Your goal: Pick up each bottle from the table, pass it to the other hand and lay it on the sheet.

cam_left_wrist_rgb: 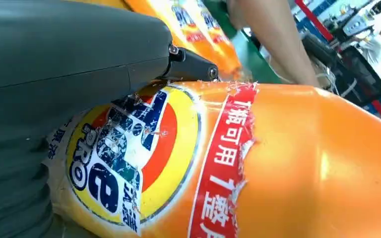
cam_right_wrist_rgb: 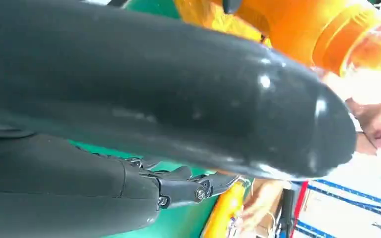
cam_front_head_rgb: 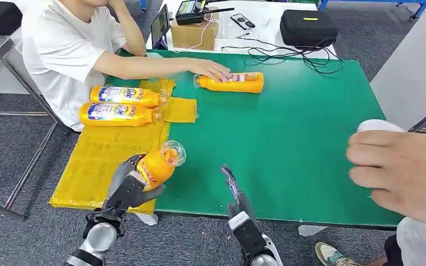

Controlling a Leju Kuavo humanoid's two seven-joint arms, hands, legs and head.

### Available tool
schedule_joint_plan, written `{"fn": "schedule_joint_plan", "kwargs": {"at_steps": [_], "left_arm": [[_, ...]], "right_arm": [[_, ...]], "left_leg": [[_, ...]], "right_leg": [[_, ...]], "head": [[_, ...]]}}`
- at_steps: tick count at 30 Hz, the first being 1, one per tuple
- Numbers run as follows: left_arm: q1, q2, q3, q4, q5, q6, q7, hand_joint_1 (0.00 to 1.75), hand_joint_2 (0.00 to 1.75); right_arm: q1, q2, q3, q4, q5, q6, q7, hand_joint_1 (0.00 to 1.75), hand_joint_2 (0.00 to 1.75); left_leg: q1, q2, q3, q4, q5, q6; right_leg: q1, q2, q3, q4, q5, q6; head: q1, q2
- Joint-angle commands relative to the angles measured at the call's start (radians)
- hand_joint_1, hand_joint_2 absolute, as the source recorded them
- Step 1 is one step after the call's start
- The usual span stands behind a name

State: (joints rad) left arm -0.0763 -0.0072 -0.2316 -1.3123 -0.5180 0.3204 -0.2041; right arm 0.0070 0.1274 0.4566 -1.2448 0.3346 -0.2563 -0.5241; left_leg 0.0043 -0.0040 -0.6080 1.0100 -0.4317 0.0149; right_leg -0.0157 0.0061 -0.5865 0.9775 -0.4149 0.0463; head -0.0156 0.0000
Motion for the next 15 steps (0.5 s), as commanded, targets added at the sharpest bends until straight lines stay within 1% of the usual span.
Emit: {"fn": "schedule_joint_plan", "kwargs": {"at_steps": [1,3,6,8,9,11,12,13,14,15], "left_arm": [[-0.060,0.060,0.024,0.117,-0.117,0.010,0.053,1.75,1.75],[-0.106,0.098,0.030,0.157,-0.170,-0.006,0.068,1.75,1.75],[-0.138,0.113,0.056,0.192,-0.156,-0.069,0.071,1.75,1.75],[-0.169,0.136,0.046,0.245,-0.235,-0.063,0.103,1.75,1.75],[-0.211,0.160,0.030,0.316,-0.302,-0.065,0.124,1.75,1.75],[-0.309,0.200,-0.008,0.474,-0.430,-0.061,0.154,1.75,1.75],[-0.359,0.217,-0.042,0.560,-0.508,-0.080,0.185,1.75,1.75],[-0.406,0.220,-0.070,0.644,-0.567,-0.081,0.191,1.75,1.75],[-0.438,0.221,-0.106,0.707,-0.636,-0.053,0.203,1.75,1.75],[-0.457,0.204,-0.112,0.753,-0.652,-0.061,0.198,1.75,1.75]], "right_arm": [[-0.001,0.001,-0.054,-0.001,-0.009,0.004,-0.008,0.00,0.00],[-0.006,-0.002,-0.067,0.013,-0.014,0.009,-0.012,0.00,0.00],[-0.014,0.005,-0.093,0.044,-0.025,0.006,-0.024,0.00,0.00],[-0.022,0.012,-0.103,0.061,-0.029,0.013,-0.028,0.00,0.00],[-0.031,0.015,-0.100,0.072,-0.028,0.026,-0.034,0.00,0.00],[-0.048,0.020,-0.092,0.092,-0.027,0.045,-0.039,0.00,0.00],[-0.055,0.023,-0.089,0.102,-0.027,0.052,-0.041,0.00,0.00],[-0.063,0.025,-0.086,0.112,-0.027,0.058,-0.043,0.00,0.00],[-0.071,0.027,-0.084,0.122,-0.029,0.062,-0.045,0.00,0.00],[-0.075,0.028,-0.086,0.125,-0.031,0.060,-0.049,0.00,0.00]], "left_leg": [[0.000,0.000,0.004,-0.001,-0.001,-0.001],[0.000,0.000,0.004,-0.001,0.000,-0.001],[0.001,0.000,0.004,-0.001,0.000,-0.001],[0.000,0.000,0.003,-0.001,0.000,-0.001],[0.001,0.000,0.005,-0.002,0.000,-0.001],[0.001,-0.001,0.004,-0.002,0.001,-0.002],[0.001,-0.001,0.007,-0.002,0.001,-0.003],[0.001,-0.002,0.004,-0.002,0.002,-0.002],[0.001,-0.002,0.006,-0.002,0.002,-0.003],[0.001,-0.002,0.005,-0.002,0.003,-0.003]], "right_leg": [[0.001,-0.001,0.004,-0.001,-0.001,-0.002],[0.001,-0.001,0.004,-0.001,-0.001,-0.002],[0.001,-0.001,0.004,-0.001,0.000,-0.002],[0.000,0.000,0.002,0.000,0.000,-0.001],[0.001,-0.001,0.004,0.000,-0.001,-0.003],[0.001,-0.001,0.004,0.000,0.000,-0.002],[0.002,-0.002,0.007,0.000,0.000,-0.004],[0.001,-0.002,0.004,0.000,0.000,-0.002],[0.002,-0.003,0.006,0.000,0.000,-0.003],[0.001,-0.003,0.005,0.001,0.000,-0.003]], "head": [[0.000,0.000],[0.000,0.000],[0.000,0.000],[0.000,0.000],[0.000,0.000],[0.000,0.000],[0.000,0.000],[0.000,0.000],[0.000,0.000],[0.000,0.000]]}}
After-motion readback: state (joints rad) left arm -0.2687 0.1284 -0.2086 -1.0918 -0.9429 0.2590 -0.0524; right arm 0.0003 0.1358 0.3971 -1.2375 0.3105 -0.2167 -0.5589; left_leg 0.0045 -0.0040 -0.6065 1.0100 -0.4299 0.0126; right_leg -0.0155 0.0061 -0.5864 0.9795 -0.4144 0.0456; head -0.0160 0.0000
